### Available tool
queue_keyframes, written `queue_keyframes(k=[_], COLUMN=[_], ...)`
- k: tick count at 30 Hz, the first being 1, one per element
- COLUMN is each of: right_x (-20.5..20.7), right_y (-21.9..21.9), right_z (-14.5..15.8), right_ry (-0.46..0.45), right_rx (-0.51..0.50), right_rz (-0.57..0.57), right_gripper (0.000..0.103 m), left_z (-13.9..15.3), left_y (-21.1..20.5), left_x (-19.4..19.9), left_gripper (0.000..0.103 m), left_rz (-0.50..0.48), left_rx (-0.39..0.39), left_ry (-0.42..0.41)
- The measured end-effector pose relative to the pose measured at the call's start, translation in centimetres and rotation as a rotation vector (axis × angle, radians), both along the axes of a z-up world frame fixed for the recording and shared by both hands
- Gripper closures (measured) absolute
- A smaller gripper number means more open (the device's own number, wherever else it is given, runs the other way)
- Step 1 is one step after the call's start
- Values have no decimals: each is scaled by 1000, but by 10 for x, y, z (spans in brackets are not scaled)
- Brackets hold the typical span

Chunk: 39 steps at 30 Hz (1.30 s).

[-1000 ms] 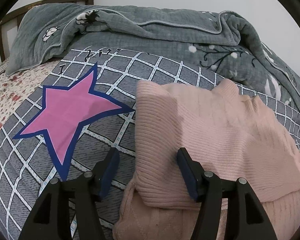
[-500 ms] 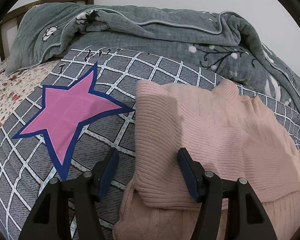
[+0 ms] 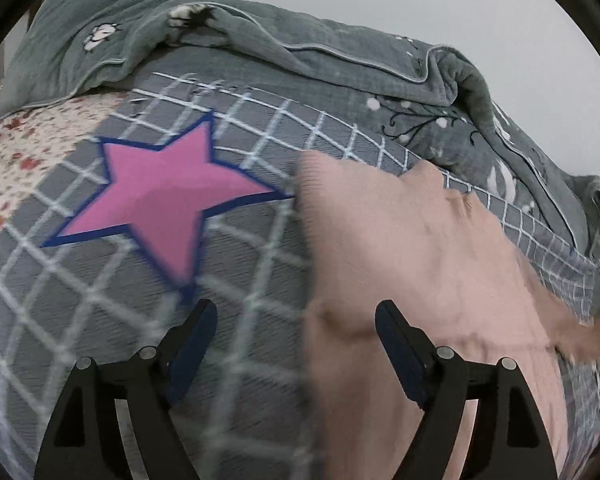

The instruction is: Fold small clothes

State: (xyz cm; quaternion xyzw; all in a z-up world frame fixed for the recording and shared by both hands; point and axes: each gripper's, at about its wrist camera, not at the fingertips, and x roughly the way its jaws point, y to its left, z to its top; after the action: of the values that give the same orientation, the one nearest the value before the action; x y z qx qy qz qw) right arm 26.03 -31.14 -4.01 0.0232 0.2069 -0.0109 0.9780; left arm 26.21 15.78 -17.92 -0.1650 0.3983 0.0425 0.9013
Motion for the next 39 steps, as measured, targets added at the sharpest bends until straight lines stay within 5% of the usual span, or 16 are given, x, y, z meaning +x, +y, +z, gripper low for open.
queue_keyframes(k=[9, 14, 16, 18, 24, 34, 39], right_x=[32, 49, 55, 48, 16, 19, 39], right_y=[215, 299, 312, 315, 269, 96, 46], right_z=[-35, -95, -117, -128, -111, -113, -136], right_ry=[42, 204, 270, 291, 229, 251, 305], right_rx=[73, 76, 93, 65, -11, 20, 97], right_rz=[368, 457, 503, 539, 509, 205, 141], right_gripper=[98, 95, 89, 60, 57, 57, 57], left_z=[3, -2, -3, -3, -2, 7, 9], left_y=[84, 102, 99, 92, 65, 12, 6], left_x=[-58, -72, -73, -73, -66, -20, 13], left_gripper=[23, 23, 22, 22, 22, 25, 49], left_rz=[65, 77, 68, 48, -9, -78, -75], left_rx=[68, 43, 53, 53, 28, -39, -59], left_ry=[37, 37, 32, 26, -1, -56, -45])
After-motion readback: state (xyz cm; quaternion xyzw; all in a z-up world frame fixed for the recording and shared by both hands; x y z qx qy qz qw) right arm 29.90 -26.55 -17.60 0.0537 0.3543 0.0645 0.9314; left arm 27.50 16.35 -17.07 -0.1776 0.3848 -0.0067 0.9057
